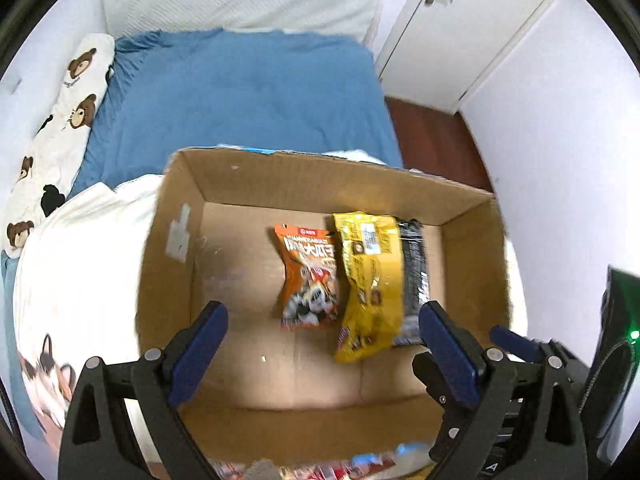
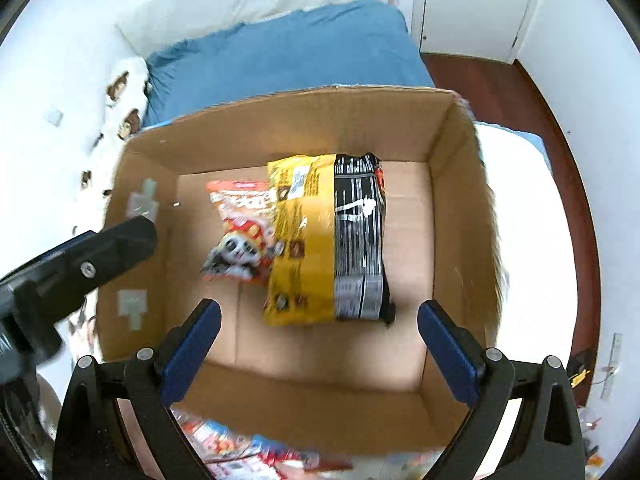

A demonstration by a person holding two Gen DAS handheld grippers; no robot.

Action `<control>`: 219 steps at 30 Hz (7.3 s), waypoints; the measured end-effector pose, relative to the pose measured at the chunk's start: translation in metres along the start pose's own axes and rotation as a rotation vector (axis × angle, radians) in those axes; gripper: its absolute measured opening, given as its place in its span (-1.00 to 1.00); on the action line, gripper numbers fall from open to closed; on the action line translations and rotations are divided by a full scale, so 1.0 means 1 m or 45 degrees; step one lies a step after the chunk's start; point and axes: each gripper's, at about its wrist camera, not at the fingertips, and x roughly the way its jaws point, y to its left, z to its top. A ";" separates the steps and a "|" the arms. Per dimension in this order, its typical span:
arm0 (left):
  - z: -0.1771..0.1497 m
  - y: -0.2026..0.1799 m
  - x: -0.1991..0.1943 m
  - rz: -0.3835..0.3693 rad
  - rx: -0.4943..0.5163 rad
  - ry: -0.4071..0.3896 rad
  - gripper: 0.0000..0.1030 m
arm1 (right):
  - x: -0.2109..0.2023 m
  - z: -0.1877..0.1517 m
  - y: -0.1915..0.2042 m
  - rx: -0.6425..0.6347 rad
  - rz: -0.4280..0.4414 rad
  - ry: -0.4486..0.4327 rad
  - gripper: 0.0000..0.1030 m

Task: Organize snacks
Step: 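Carry both bags into the cardboard box and open both tools, then grasp the orange CUICUIJIAO bag with the right tool while the left grasps the white bread packet, then carry both packets into the box and open both tools, then move both tools back toward the remaining snacks on the bed, then grasp the yellow packet with the right tool while the left grasps the red-white sausage packet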

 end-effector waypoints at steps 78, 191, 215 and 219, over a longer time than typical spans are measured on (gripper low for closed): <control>-0.142 0.051 -0.077 -0.062 0.052 -0.096 0.00 | -0.067 -0.160 0.055 0.093 0.356 -0.029 -0.11; -0.294 -0.002 0.135 0.227 0.567 0.434 0.27 | 0.038 -0.290 -0.117 0.545 -0.036 0.252 0.90; -0.285 0.049 0.143 0.110 0.161 0.542 0.29 | 0.068 -0.322 -0.057 0.249 -0.062 0.350 0.93; -0.286 0.071 0.134 0.022 -0.062 0.529 0.12 | 0.075 -0.332 -0.065 0.347 -0.067 0.321 0.33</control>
